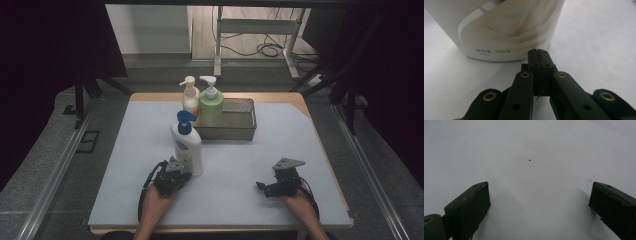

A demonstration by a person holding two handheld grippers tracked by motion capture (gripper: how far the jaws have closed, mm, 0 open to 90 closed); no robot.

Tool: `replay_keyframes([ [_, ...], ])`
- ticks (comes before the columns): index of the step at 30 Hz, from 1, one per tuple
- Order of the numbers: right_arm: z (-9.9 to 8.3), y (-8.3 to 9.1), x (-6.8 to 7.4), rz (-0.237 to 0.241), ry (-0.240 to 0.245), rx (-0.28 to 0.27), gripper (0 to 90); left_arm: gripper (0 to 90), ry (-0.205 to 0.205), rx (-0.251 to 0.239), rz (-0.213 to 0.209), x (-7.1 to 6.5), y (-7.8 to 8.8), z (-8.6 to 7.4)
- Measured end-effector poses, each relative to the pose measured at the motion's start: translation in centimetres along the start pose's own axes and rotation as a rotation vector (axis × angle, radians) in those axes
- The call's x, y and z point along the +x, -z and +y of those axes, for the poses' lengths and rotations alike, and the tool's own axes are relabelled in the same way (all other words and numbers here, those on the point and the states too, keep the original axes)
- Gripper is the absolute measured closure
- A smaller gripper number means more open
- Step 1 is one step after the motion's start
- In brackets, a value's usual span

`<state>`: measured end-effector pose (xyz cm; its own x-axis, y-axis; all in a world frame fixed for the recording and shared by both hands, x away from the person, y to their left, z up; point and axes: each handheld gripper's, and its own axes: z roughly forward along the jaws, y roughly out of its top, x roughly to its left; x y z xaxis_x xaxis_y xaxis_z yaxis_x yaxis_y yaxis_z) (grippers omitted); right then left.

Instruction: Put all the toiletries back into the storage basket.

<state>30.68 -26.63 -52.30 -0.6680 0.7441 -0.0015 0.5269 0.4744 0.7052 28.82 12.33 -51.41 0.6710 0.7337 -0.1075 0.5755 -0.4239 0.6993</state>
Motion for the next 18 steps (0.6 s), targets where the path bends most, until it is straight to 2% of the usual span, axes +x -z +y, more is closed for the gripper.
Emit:
replay_keyframes([
  [10,0.0,0.0,0.0,0.001,-0.001,0.003,3.3,87.2,-0.001,-0.023,-0.010,0.1,0.9,-0.1],
  [18,0.1,0.1,0.0,0.011,0.006,-0.004,4.0,84.5,0.019,-0.037,-0.004,0.4,1.7,-0.6],
])
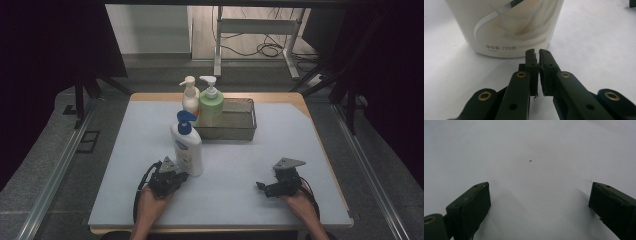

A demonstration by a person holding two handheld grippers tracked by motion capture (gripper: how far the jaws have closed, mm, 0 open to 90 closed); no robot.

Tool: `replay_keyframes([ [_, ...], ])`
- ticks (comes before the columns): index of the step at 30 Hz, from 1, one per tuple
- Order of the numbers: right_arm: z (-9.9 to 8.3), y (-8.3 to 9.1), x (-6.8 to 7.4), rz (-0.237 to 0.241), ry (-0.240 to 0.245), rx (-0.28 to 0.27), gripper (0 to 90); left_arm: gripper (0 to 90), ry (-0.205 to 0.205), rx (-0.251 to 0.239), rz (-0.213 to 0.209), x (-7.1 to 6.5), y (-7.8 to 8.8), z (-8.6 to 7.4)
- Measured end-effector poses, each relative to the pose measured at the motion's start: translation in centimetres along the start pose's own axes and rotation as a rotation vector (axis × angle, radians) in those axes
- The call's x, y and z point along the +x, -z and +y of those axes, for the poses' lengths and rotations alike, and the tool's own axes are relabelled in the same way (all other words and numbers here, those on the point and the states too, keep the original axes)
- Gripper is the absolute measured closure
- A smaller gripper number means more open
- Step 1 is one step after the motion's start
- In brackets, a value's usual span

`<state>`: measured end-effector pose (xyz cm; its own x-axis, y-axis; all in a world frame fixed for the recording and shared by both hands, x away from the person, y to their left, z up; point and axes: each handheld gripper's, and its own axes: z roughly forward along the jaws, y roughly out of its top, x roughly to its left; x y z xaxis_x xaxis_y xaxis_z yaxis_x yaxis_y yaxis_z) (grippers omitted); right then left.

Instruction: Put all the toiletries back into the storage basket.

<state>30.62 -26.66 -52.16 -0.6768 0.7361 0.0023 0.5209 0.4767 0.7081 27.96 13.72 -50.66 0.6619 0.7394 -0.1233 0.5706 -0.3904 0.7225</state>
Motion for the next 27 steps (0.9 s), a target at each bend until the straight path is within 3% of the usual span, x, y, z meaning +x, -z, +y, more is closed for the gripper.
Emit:
replay_keyframes([
  [11,0.4,0.5,0.4,0.010,0.038,-0.019,1.2,72.5,-0.019,0.013,0.029,-0.3,0.8,-0.8],
  [21,0.8,0.7,0.9,0.020,0.057,-0.015,0.0,59.0,-0.005,0.023,0.052,-0.2,1.5,-1.7],
  [27,1.2,0.9,1.4,0.042,0.053,-0.060,0.0,50.3,-0.002,0.032,0.071,-0.2,1.6,-2.2],
])
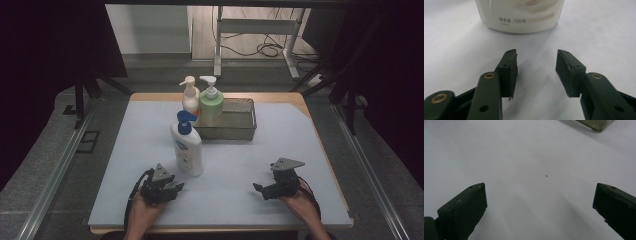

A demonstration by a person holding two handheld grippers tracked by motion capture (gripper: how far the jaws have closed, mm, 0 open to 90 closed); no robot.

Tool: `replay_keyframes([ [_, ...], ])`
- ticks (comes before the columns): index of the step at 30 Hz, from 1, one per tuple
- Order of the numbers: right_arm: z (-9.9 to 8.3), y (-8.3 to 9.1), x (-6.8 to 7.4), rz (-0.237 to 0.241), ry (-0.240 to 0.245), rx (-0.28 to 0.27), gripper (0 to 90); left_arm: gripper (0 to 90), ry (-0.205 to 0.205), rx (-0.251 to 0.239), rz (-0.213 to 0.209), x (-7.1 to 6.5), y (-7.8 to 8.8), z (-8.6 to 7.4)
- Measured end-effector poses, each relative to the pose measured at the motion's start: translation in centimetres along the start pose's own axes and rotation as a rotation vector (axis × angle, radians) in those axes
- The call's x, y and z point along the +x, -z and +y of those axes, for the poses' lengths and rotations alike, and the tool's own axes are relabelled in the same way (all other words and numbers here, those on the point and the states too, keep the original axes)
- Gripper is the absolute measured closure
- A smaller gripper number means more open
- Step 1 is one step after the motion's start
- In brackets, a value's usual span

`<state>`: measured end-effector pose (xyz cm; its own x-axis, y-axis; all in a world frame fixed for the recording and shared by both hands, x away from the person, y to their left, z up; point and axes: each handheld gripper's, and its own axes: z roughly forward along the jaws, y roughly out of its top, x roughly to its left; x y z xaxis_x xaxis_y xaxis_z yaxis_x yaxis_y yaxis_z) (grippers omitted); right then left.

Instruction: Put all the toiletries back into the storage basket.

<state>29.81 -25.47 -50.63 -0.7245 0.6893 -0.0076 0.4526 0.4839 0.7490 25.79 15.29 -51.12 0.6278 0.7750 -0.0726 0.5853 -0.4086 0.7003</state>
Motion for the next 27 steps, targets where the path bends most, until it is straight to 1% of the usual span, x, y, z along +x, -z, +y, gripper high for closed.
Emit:
replay_keyframes([
  [3,0.4,0.1,0.4,0.007,0.020,-0.001,0.0,46.5,0.001,0.004,0.009,0.0,0.0,0.0],
  [5,0.6,0.1,0.6,0.006,0.037,0.005,0.0,43.4,0.010,-0.004,0.009,0.0,-0.1,0.0],
  [8,1.0,0.2,0.8,0.028,0.036,-0.013,0.0,37.8,0.015,0.001,0.016,-0.1,-0.3,-0.1],
  [12,1.7,0.3,1.3,0.045,0.050,-0.033,0.0,30.9,0.036,0.002,0.029,-0.2,-0.5,-0.3],
  [14,2.0,0.2,1.5,0.049,0.059,-0.046,0.0,27.7,0.034,0.007,0.046,-0.2,-0.4,-0.4],
  [15,2.2,0.2,1.6,0.054,0.063,-0.047,0.0,26.4,0.033,0.004,0.052,-0.1,-0.4,-0.4],
  [16,2.3,0.2,1.7,0.054,0.065,-0.050,0.0,24.6,0.042,-0.006,0.056,-0.1,-0.3,-0.4],
  [18,2.6,0.2,1.9,0.055,0.072,-0.058,0.0,21.9,0.052,-0.013,0.054,0.1,-0.2,-0.4],
  [20,3.0,0.1,2.0,0.053,0.082,-0.067,0.0,18.9,0.053,-0.011,0.063,0.2,-0.2,-0.5],
  [23,3.4,0.1,2.1,0.061,0.081,-0.083,0.0,16.6,0.058,-0.009,0.064,0.2,-0.3,-0.5],
  [27,4.0,0.0,2.4,0.075,0.079,-0.097,0.0,13.6,0.047,0.006,0.068,0.3,-0.5,-0.6],
])
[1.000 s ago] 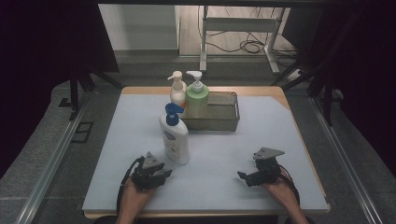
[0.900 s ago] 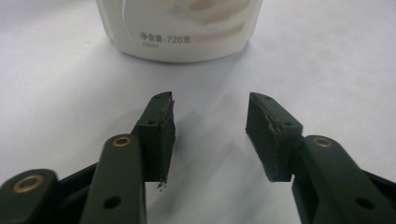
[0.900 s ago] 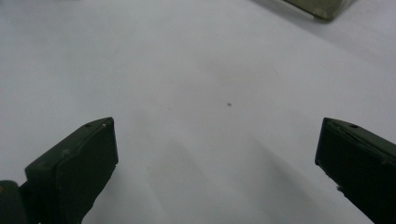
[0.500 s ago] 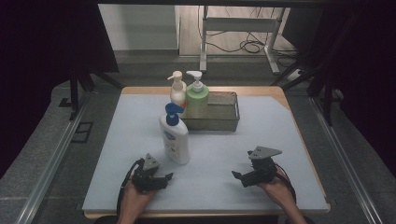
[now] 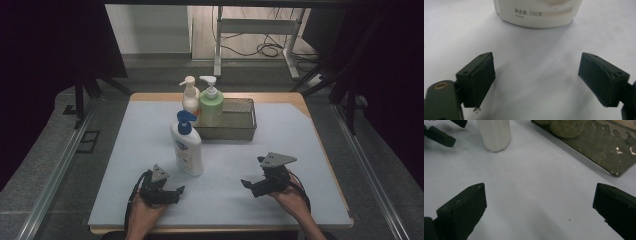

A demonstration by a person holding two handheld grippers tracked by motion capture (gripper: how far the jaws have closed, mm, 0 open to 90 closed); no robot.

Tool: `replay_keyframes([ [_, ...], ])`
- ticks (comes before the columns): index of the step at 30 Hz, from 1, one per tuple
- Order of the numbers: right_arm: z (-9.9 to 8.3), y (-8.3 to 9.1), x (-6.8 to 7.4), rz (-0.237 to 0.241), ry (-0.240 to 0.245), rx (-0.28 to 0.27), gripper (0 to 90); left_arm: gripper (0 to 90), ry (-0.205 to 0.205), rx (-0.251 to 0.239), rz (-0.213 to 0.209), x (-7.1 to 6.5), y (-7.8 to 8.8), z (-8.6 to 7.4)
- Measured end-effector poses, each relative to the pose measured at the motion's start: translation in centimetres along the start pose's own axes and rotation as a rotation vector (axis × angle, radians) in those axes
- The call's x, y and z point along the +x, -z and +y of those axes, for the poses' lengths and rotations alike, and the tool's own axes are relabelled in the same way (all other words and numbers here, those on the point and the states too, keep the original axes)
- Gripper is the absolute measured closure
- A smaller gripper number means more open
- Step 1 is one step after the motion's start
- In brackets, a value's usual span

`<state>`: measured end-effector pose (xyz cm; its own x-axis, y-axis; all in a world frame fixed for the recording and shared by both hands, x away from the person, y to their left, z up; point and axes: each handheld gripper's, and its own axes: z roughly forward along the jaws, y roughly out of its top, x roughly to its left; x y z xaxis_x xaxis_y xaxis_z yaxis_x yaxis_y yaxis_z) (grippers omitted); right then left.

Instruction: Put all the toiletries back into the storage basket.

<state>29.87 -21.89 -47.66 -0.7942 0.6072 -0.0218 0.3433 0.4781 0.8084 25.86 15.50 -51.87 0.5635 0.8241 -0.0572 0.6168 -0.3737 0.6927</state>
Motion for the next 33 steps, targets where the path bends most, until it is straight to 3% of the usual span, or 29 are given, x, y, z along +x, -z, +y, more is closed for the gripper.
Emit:
replay_keyframes([
  [9,0.9,-0.1,0.1,0.006,-0.009,-0.018,0.0,12.5,-0.005,0.011,0.016,-0.3,-0.5,-0.1],
  [16,1.9,-1.0,0.7,0.035,-0.013,-0.010,0.0,12.1,-0.006,0.007,0.018,-0.3,-0.6,-0.2],
  [20,2.7,-1.6,1.1,0.075,-0.018,-0.010,0.0,12.1,-0.006,0.006,0.018,-0.3,-0.6,-0.2],
  [27,4.0,-2.4,1.9,0.090,0.019,-0.011,0.0,12.1,-0.011,0.009,0.018,-0.3,-0.6,-0.2],
  [33,4.8,-2.9,2.1,0.104,0.019,-0.010,0.0,12.1,-0.010,0.006,0.020,-0.3,-0.6,-0.2],
])
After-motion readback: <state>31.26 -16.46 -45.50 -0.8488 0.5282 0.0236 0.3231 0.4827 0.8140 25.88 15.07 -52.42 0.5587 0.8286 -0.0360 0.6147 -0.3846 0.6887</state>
